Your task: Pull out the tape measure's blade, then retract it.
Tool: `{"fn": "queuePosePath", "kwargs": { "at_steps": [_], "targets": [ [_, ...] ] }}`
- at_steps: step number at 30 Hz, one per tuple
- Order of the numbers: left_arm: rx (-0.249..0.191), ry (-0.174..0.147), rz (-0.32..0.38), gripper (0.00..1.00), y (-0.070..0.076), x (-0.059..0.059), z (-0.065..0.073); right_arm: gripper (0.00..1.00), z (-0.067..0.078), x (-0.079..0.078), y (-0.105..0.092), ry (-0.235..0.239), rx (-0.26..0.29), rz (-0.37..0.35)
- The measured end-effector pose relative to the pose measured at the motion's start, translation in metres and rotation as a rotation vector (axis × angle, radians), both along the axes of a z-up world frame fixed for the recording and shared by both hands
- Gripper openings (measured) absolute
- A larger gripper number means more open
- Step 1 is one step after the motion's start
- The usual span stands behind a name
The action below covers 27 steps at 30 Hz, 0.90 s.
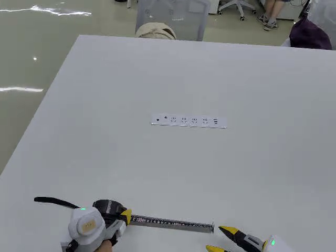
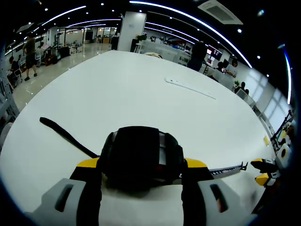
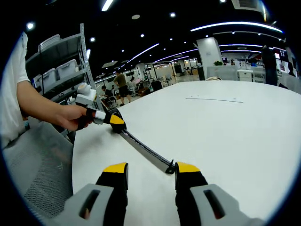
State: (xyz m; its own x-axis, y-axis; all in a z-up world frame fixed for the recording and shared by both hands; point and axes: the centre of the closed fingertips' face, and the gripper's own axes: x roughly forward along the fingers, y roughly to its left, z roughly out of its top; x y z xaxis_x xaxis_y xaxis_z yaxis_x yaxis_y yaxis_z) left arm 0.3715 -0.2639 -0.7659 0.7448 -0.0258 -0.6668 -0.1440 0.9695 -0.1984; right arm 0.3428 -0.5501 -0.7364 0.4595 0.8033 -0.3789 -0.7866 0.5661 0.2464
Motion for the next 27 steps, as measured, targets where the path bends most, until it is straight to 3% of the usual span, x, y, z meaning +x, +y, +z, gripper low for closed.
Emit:
{"fn": "queuePosePath", "kwargs": {
  "at_steps": [17,27],
  "targets": [
    [0.0,0.005,-0.009,0.68,-0.001,0.0,-0.002,0.39,-0.013,0.018,0.001,0.019,-0.012,0.05],
    [0.0,0.007,-0.015,0.68,-0.001,0.0,-0.004,0.37,-0.021,0.02,0.002,0.051,-0.014,0.092]
  ]
}}
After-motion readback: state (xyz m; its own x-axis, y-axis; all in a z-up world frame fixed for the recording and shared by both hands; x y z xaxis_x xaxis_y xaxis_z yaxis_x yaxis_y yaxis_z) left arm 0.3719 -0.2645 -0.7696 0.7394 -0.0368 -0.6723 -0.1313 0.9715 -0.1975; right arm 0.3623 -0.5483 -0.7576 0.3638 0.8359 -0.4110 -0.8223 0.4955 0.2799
